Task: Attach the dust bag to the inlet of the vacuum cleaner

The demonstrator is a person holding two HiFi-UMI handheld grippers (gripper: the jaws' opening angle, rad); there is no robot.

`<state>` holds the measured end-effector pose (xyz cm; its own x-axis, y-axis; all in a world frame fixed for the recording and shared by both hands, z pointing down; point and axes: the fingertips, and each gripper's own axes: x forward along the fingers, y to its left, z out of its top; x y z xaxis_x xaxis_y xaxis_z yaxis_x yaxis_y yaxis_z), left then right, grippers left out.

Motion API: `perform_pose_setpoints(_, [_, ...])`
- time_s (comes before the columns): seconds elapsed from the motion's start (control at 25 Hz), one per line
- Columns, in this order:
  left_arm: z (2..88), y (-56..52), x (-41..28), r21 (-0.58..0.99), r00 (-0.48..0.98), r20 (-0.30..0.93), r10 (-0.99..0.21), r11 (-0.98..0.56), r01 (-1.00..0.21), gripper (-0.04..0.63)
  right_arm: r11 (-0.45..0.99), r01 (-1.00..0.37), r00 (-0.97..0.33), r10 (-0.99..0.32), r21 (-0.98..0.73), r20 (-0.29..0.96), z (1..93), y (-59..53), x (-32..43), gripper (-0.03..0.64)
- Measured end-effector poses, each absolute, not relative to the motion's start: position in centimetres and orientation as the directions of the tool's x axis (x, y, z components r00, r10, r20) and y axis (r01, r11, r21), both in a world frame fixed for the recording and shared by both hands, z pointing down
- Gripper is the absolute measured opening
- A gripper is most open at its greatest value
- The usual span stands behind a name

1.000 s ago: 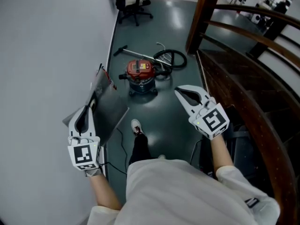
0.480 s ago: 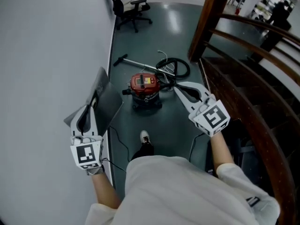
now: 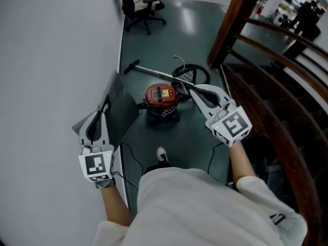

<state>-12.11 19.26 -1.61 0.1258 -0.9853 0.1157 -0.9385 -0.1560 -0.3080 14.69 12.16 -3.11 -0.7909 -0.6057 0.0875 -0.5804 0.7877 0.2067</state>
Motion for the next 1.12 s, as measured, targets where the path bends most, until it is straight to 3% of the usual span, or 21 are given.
perform_pose_setpoints(0.72, [2.1,10.9,-17.2,-0.262,0.137,0.163,-0.977,-0.177,-0.949,0.02,0.787,-0.594,-0.777,-0.615,0.168,0.133,-0.3,4.3,9.1,0.029])
perform_pose_setpoints(1.12, [5.9,6.6,-18.4,-0.23,0.11,0.196,-0.974,-0.155,-0.961,0.02,0.772,-0.62,-0.739,-0.635,0.141,0.225,4.9,-1.9,8.1,0.031])
